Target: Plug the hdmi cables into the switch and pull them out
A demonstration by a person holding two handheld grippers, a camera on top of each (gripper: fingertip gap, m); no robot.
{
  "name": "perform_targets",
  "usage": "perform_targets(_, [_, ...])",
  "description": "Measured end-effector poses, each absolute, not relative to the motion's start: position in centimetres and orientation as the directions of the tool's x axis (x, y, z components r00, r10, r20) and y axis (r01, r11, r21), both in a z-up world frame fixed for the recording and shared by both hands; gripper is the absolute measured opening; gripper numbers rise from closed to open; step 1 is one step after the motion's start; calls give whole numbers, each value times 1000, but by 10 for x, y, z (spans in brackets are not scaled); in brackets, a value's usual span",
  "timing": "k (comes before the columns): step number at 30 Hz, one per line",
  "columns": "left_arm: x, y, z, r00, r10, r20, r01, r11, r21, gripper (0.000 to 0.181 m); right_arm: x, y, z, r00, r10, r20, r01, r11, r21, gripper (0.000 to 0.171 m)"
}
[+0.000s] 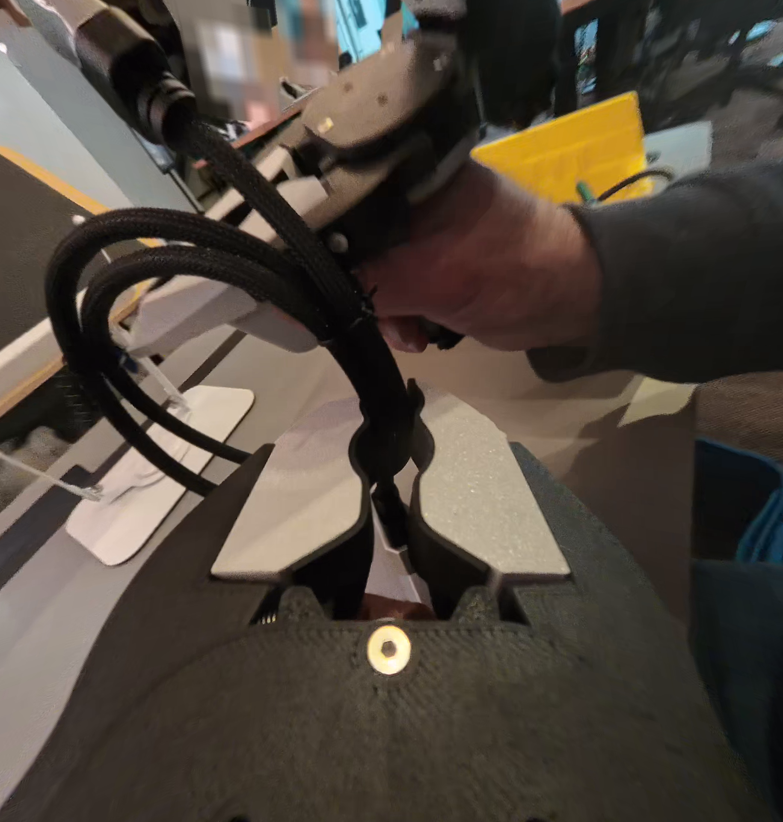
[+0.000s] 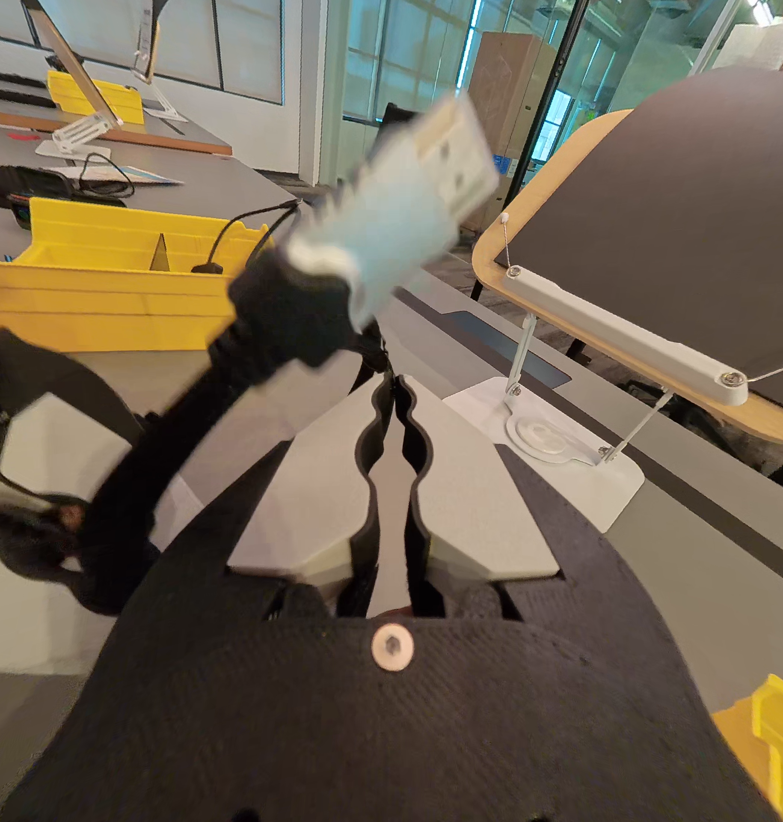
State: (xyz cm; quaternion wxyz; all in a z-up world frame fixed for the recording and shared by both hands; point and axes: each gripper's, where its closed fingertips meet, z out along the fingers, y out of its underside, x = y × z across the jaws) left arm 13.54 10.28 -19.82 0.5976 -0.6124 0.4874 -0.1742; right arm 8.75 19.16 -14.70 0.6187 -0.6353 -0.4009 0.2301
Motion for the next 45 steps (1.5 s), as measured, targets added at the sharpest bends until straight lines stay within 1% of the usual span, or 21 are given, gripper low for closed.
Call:
perform_targets(5, [120,94,-158,405,-900,-161,-278,47,-960,12,89,195,-157,557,794,243,278,98,-956,0])
perform_targets(9, [111,103,-118,342,-940,14,-199,-87,-976,15,85,194,-163,526,795,303,339,131,-932,0])
perform_targets(12, [108,114,-95,302,-944,132,-150,-183,-972,16,81,191,-167,497,795,347,382,158,-910,0])
perform_targets(14, [110,120,-89,253,-942,222,-150,-264,-953,17,77,188,-170,463,805,371,409,178,-895,0])
perform_targets(20, [111,152,-80,236,-889,393,-134,-430,-893,23,66,180,-183,400,851,341,406,169,-898,0])
perform_targets(23, [110,171,-88,241,-838,490,-103,-524,-846,25,62,178,-193,371,871,322,417,154,-896,0])
perform_targets(27, [100,194,-105,203,-732,650,2,-664,-748,26,60,177,-213,345,902,259,417,100,-903,0])
perform_targets(29, [92,200,-120,213,-698,683,30,-694,-719,27,60,176,-228,335,909,247,441,81,-894,0])
perform_targets(33, [76,199,-154,265,-662,701,17,-724,-689,33,58,174,-258,314,929,196,487,20,-873,0])
perform_targets(34, [71,198,-163,285,-650,704,5,-734,-679,39,58,174,-265,308,934,183,496,6,-868,0])
perform_targets(35, [67,198,-172,312,-642,701,-4,-738,-674,51,57,173,-270,304,938,168,504,-8,-864,0])
perform_targets(36, [62,198,-181,340,-638,690,-19,-739,-674,54,57,172,-277,300,941,159,519,-21,-854,0])
perform_targets(42, [38,197,-222,459,-609,647,-56,-747,-663,56,54,168,-305,274,951,145,597,-49,-801,0])
perform_targets(45, [23,203,-233,545,-606,579,-100,-733,-673,54,55,168,-311,279,952,125,609,-75,-790,0])
